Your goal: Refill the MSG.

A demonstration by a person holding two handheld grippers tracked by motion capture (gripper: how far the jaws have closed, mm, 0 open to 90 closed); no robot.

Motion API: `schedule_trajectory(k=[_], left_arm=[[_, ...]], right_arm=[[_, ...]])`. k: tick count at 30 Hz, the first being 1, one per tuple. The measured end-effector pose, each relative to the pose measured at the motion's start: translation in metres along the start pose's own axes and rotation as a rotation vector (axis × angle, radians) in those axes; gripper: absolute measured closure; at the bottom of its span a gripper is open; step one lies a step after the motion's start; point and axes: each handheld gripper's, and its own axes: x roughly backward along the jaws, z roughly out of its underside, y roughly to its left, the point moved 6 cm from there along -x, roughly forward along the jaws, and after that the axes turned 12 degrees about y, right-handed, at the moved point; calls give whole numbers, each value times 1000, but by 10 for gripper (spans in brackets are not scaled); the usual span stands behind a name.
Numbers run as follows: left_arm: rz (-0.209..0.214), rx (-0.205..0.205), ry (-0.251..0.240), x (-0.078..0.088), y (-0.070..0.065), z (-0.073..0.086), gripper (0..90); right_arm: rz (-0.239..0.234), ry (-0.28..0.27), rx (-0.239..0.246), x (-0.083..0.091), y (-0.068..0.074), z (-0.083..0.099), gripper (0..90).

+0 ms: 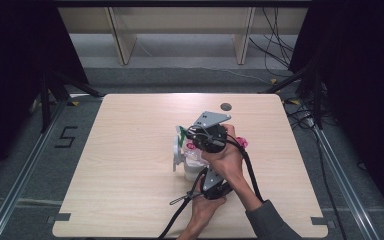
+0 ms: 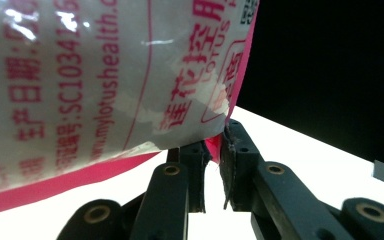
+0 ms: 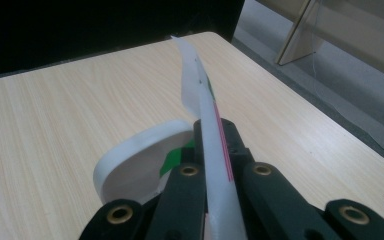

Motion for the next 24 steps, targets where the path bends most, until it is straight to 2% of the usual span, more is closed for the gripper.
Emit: schedule_trajectory(k=[1, 3, 4, 8, 9, 11, 12, 13, 15, 17, 18, 19, 21, 24], left_arm=[[2, -7, 0, 1, 1, 0, 804], [2, 1, -3, 0, 0, 0, 804], [-5, 2, -3, -1, 0, 0, 803], [-4, 2, -1, 0, 1, 0, 803], [-3, 2, -2, 0, 1, 0, 804], [-3, 1, 0, 0, 1, 0, 803], [-3, 2, -1, 0, 1, 0, 803], [-3, 3, -2, 0, 1, 0, 803], [-5, 2, -3, 0, 1, 0, 804], [-5, -1, 1, 0, 1, 0, 803], [-5, 0, 1, 0, 1, 0, 803], [-5, 0, 1, -1, 1, 1, 803], [-5, 1, -2, 0, 1, 0, 803], [1, 0, -3, 1, 1, 0, 804]], right_arm=[[-7, -8, -20, 0, 2, 0, 900], [1, -20, -3, 0, 0, -1, 900], [-5, -3, 8, 1, 1, -1, 900], [-13, 1, -22, 0, 2, 0, 900], [-8, -9, 0, 0, 1, -1, 900], [-3, -8, 4, -1, 1, -1, 900], [-5, 0, -17, -1, 2, 0, 900], [-7, 1, -17, -2, 3, 0, 900], [-5, -6, -10, -1, 3, -1, 900], [-2, -10, 17, 0, 0, -1, 900], [-6, -8, -4, -1, 1, -1, 900], [3, -9, 3, -2, 1, -1, 900], [-13, 7, 4, -2, 3, 0, 900], [-8, -6, -24, -1, 2, -1, 900]])
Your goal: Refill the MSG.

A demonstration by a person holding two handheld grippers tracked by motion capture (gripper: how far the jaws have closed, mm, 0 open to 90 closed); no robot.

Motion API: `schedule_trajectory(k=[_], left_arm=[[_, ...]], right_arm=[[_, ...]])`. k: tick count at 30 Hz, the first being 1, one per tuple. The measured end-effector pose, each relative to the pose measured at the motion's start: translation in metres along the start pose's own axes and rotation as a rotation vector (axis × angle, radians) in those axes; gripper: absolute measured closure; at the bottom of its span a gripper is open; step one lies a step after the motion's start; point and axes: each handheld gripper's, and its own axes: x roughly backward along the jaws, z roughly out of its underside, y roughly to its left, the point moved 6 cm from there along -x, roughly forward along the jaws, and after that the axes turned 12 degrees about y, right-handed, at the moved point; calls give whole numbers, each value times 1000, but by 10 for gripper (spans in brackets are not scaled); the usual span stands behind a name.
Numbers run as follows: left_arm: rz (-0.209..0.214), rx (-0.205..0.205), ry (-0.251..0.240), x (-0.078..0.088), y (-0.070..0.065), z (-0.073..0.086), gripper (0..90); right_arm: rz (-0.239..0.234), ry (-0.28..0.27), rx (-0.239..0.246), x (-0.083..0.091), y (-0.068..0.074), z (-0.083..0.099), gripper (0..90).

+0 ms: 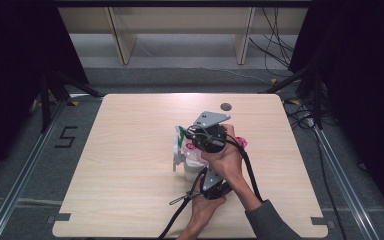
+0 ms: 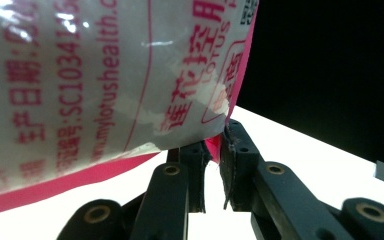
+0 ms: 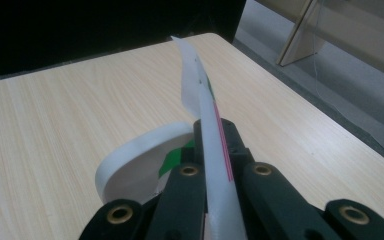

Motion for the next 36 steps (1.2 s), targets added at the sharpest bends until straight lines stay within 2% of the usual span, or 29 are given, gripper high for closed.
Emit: schedule_trajectory(k=[2, 3, 7, 8, 11, 16, 20, 22, 24, 27, 33, 35, 36], left_arm=[[-4, 1, 0, 0, 0, 0, 803], [-9, 0, 0, -1, 0, -1, 803], [-8, 1, 2, -1, 0, 0, 804], [-6, 2, 2, -1, 0, 0, 803], [-5, 0, 2, -1, 0, 0, 804], [-8, 0, -3, 0, 0, -1, 804], [-7, 3, -5, 1, -1, -1, 803], [-6, 4, -6, 1, -1, -1, 803], [-10, 3, -6, 1, -1, -2, 803], [-8, 2, -9, 1, -1, -2, 803], [-5, 7, -5, 0, -1, -1, 803], [-6, 5, -6, 0, -1, -1, 803], [-5, 3, -6, 1, -1, -1, 803]], right_arm=[[-2, -7, -4, 1, 0, 0, 900], [0, -12, 19, 1, -1, -1, 900], [-1, -16, 21, 1, -1, -1, 900], [3, -1, 26, 1, -1, 0, 900], [6, 4, 10, -2, 2, 1, 900], [0, -11, 26, 1, 1, -1, 900], [-3, -10, 2, 1, 2, -1, 900], [-3, -12, 7, 2, 3, -1, 900], [12, -18, 43, 2, 0, -3, 900], [-14, -3, -2, 3, 3, -2, 900], [-4, 10, 28, -2, 3, 0, 900], [-5, 5, 3, 0, 2, 0, 900], [1, -13, 27, 0, 0, -2, 900]])
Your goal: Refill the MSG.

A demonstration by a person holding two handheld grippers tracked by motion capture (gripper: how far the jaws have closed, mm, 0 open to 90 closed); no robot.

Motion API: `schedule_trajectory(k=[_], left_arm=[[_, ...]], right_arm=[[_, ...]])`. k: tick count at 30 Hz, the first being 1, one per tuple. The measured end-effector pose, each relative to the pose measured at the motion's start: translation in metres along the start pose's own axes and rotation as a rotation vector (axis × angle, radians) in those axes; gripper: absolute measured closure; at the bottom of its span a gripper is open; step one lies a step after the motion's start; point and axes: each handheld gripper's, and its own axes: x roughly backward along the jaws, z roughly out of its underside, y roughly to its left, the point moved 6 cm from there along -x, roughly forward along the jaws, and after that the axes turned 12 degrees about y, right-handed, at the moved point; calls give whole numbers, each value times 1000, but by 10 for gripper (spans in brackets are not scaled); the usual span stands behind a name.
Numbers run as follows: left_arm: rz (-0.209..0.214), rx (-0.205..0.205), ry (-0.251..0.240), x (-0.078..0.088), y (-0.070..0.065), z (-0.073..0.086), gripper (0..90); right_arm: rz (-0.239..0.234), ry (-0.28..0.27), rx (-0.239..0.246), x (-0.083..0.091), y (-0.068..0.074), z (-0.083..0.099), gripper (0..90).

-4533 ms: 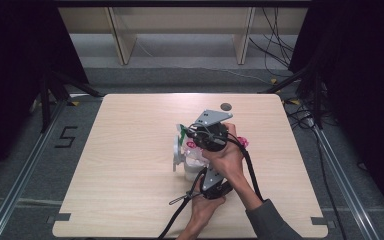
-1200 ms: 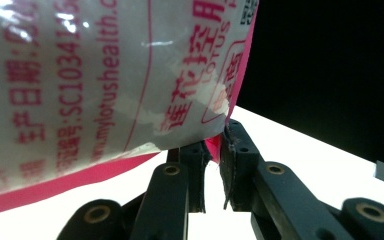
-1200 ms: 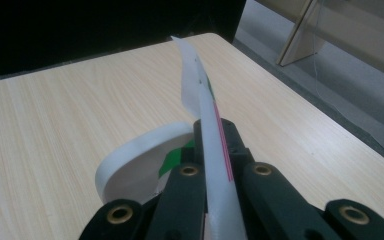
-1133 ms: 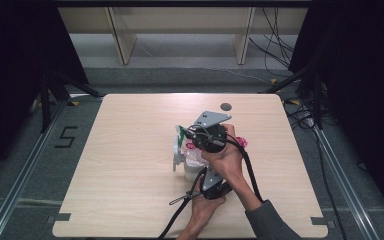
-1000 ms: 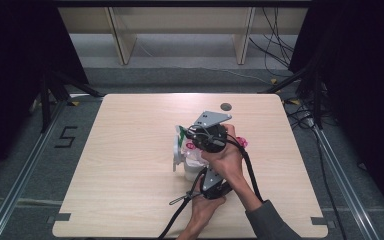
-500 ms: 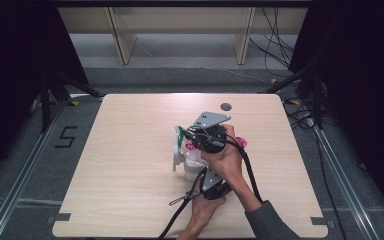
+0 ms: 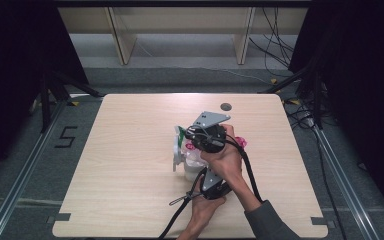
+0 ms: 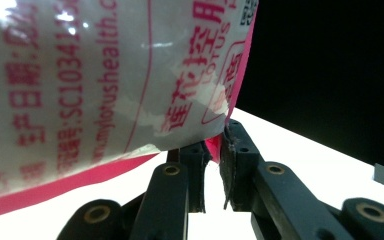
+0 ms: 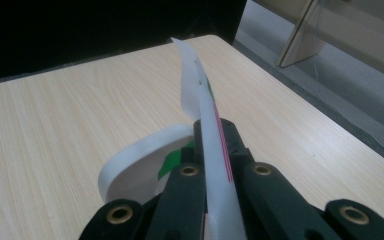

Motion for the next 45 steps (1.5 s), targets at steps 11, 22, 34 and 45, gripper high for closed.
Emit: schedule_trajectory(k=[11, 22, 34, 45], left_arm=[[0, 0, 4, -1, -1, 0, 803], [-4, 0, -1, 0, 0, 0, 803], [1, 4, 1, -1, -1, 1, 803], [-1, 3, 5, -2, 0, 2, 803]], right_arm=[[-5, 18, 3, 0, 1, 2, 900], [-5, 8, -2, 0, 2, 1, 900], [-5, 8, -25, 2, 4, 2, 900], [4, 8, -10, -2, 3, 3, 900]])
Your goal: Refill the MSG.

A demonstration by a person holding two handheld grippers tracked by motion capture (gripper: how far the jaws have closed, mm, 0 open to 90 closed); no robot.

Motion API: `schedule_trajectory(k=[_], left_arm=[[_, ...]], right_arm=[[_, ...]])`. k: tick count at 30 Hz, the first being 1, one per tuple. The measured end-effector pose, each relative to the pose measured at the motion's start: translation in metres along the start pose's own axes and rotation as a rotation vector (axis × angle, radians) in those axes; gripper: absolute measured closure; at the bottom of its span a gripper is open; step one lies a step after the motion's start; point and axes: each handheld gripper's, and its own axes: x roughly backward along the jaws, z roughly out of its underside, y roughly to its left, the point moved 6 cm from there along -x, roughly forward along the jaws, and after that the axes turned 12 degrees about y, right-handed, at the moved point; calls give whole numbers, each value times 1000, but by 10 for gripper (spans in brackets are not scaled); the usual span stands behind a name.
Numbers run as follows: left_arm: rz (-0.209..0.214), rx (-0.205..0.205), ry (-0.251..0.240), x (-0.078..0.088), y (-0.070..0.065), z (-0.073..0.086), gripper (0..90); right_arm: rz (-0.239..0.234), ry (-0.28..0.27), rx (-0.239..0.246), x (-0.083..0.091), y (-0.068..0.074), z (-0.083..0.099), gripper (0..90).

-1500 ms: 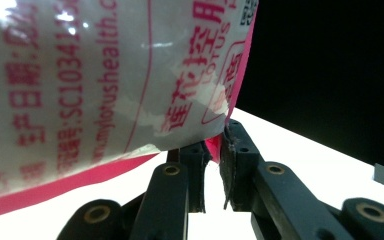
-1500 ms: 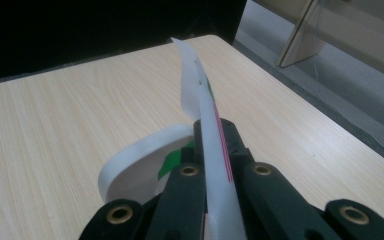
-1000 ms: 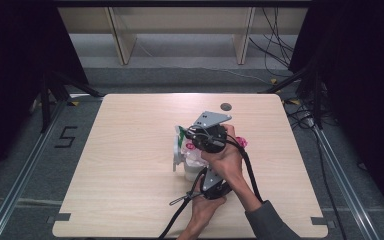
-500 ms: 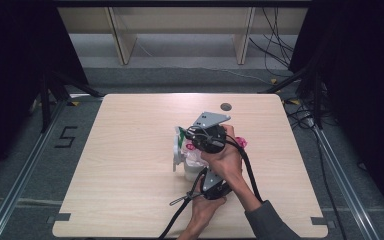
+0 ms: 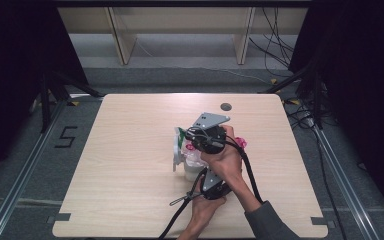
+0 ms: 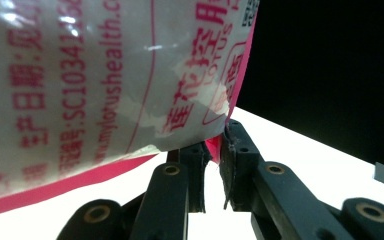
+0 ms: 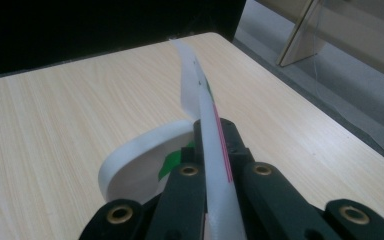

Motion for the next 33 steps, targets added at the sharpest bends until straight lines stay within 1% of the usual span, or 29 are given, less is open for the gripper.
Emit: schedule_trajectory(k=[1, 2, 3, 4, 5, 6, 7, 9, 11, 12, 13, 15, 16, 17, 18, 19, 20, 21, 22, 23, 25, 26, 27, 28, 29, 30, 31, 32, 33], left_arm=[[1, -3, 0, 0, 0, 0, 803], [2, -3, -1, 1, 0, 0, 802], [0, -3, -2, 1, 0, 0, 802], [1, -1, -3, 1, 0, 0, 803], [3, 2, -6, 1, -1, -1, 803], [1, 2, -6, 1, -1, -1, 803], [0, -1, -4, 1, -1, -1, 803], [-1, 0, -5, 1, -1, -1, 803], [0, 4, -7, 1, -1, -1, 803], [-2, 1, -8, 1, -1, -2, 803], [-2, 0, -7, 1, -1, -2, 803], [0, 1, -9, 1, -2, -3, 803], [1, 2, -10, 1, -3, -3, 803], [1, 2, -10, 1, -3, -3, 803], [0, 4, -17, 0, -3, -3, 803], [2, -1, -7, 1, -3, -2, 803], [2, -2, -6, 1, -3, -2, 803], [1, -1, -6, 0, -3, -2, 803], [3, 1, -7, 0, -4, -3, 803], [3, 1, -10, 0, -4, -3, 802], [4, 0, -10, 1, -4, -4, 803], [2, -3, -9, 0, -4, -4, 802], [2, -3, -9, -1, -4, -4, 803], [8, -1, -6, -1, -5, -4, 803], [9, 2, -6, -2, -5, -4, 803], [8, 2, -6, -2, -5, -3, 803], [8, 2, -6, -2, -5, -3, 803], [6, 1, -5, -1, -4, -4, 803], [4, 1, -6, -1, -4, -4, 802]], right_arm=[[-12, 15, -2, 0, 0, 1, 900], [-4, 1, 7, 0, -1, 0, 900], [-3, 1, -11, 1, 0, 0, 900], [-9, -4, -14, 2, 0, 0, 900], [-5, -8, -15, 3, 0, -1, 900], [-7, -5, 10, 4, 0, -1, 900], [-14, -1, -9, 5, 1, -1, 900], [-16, -1, -13, 4, 1, 0, 900], [-4, -7, 14, 4, -1, -1, 900], [-9, -5, -5, 5, 1, -1, 900], [-2, -11, -9, 5, 1, -1, 900], [-4, -9, -13, 6, 1, -1, 900], [-8, -7, 17, 6, 0, -2, 900], [-11, -3, 8, 6, 1, -1, 900], [-10, -2, 10, 6, 0, -1, 900], [-9, -1, 10, 6, 0, -1, 900], [-1, -13, 14, 6, -1, -1, 900], [-5, -10, 3, 6, -1, -1, 900], [-21, 0, -4, 5, 0, 0, 900], [-5, -3, -11, 7, -1, 0, 900], [-15, -6, -20, 8, 1, 0, 900], [-22, -3, -5, 8, 0, 0, 900], [-12, -10, -4, 8, -1, -1, 900], [-5, -5, 6, 8, -2, 0, 900], [6, -1, -8, 7, -2, 1, 900], [-1, 15, -6, 6, -1, 2, 900], [-10, 14, -7, 5, -1, 2, 900], [-7, 11, -21, 6, -1, 2, 900], [10, -14, 8, 7, -5, 0, 900]])
